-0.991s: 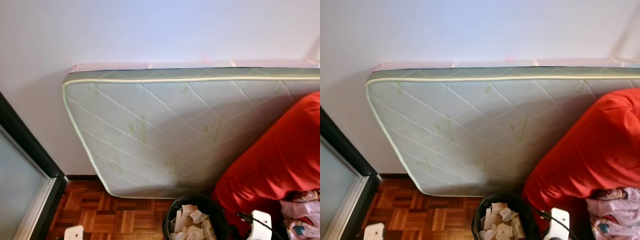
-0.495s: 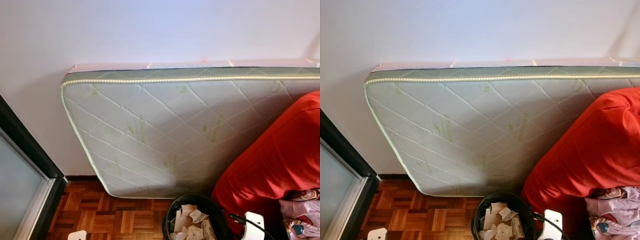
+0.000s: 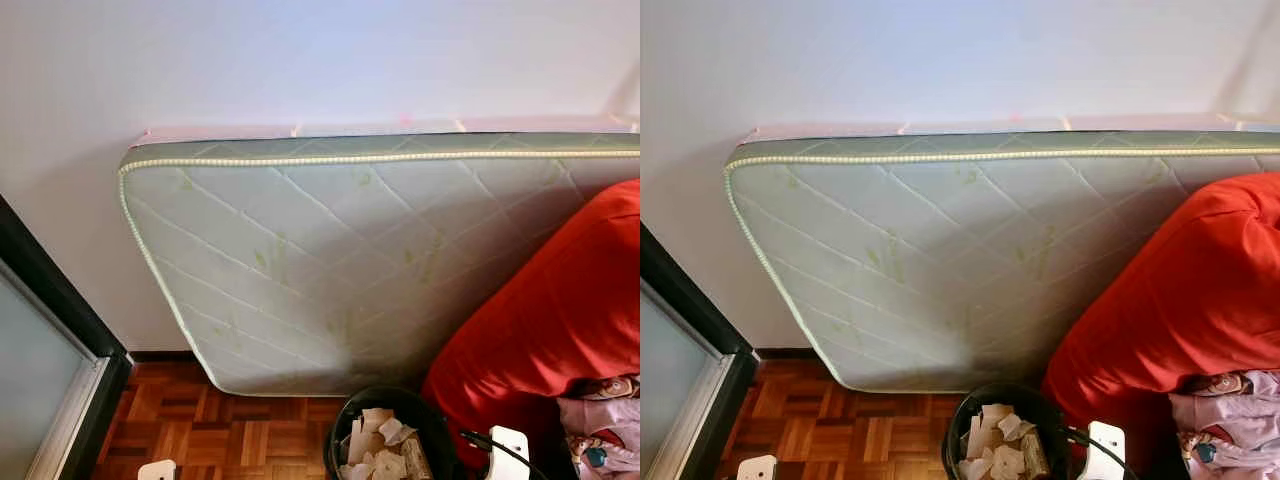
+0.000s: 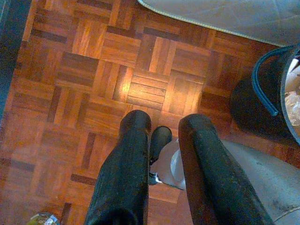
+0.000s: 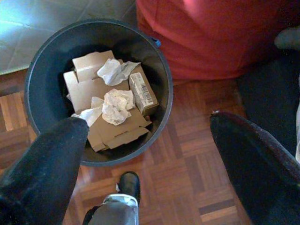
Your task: Clean up the room
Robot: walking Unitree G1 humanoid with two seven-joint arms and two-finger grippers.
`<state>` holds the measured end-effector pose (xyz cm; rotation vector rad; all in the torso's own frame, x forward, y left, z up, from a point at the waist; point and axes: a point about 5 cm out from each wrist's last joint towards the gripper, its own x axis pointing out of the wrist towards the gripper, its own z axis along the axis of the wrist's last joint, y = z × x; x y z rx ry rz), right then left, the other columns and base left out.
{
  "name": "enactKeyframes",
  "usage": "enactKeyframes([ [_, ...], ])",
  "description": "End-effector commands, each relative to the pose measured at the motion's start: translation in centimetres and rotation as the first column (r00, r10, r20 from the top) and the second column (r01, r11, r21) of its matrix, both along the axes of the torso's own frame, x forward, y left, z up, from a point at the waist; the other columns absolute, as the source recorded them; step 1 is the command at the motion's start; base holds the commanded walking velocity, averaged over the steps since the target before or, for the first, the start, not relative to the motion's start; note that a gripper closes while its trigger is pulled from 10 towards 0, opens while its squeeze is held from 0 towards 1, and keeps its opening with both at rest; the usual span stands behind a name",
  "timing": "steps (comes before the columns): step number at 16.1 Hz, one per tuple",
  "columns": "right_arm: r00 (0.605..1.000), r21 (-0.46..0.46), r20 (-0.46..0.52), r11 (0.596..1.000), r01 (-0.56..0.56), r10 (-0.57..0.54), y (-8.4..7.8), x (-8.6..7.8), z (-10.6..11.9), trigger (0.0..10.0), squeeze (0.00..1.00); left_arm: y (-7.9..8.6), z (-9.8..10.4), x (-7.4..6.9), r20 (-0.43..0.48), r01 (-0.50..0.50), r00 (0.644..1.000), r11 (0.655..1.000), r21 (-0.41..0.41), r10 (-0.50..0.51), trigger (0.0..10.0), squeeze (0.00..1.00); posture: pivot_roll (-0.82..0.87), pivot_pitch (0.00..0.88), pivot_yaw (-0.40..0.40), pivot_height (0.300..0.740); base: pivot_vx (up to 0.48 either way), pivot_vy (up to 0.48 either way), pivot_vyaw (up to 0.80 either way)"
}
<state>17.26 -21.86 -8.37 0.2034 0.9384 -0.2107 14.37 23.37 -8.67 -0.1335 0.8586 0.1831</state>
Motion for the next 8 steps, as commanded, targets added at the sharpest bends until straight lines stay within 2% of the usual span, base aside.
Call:
enactKeyframes([
  [1, 1.000, -0.006, 0.001, 1.000, -0.010, 0.010, 0.02, 0.04, 0.02, 10.0, 0.00, 0.01, -0.18, -0.46, -0.015, 0.008, 1.000, 1.000, 0.006, -0.008, 10.0, 0.00, 0.11, 0.000, -0.008, 0.740, -0.289, 0.000, 0.00],
  [8, 1.000, 0.001, 0.003, 1.000, -0.020, 0.020, 0.24, 0.18, 0.04, 10.0, 0.00, 0.10, -0.09, -0.23, -0.013, 0.004, 1.000, 1.000, 0.005, -0.004, 10.0, 0.00, 0.10, 0.000, 0.003, 0.740, -0.309, 0.000, 0.00],
])
